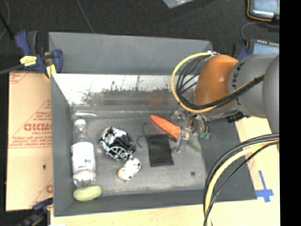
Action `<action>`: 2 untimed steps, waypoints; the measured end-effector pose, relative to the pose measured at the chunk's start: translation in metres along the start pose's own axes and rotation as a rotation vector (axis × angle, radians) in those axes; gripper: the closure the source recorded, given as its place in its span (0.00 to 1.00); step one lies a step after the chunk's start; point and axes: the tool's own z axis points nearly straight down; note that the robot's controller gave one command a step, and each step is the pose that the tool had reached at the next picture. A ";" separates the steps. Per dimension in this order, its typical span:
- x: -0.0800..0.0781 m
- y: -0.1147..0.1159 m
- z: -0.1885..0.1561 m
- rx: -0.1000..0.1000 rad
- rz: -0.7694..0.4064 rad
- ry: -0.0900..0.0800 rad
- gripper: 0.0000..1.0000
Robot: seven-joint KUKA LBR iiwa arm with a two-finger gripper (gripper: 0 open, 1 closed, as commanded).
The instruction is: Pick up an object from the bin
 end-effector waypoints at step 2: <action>-0.042 0.014 0.011 0.002 -0.205 -0.016 1.00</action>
Offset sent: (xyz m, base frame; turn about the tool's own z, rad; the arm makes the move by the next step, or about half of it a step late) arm 0.0000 0.0000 0.0000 0.0000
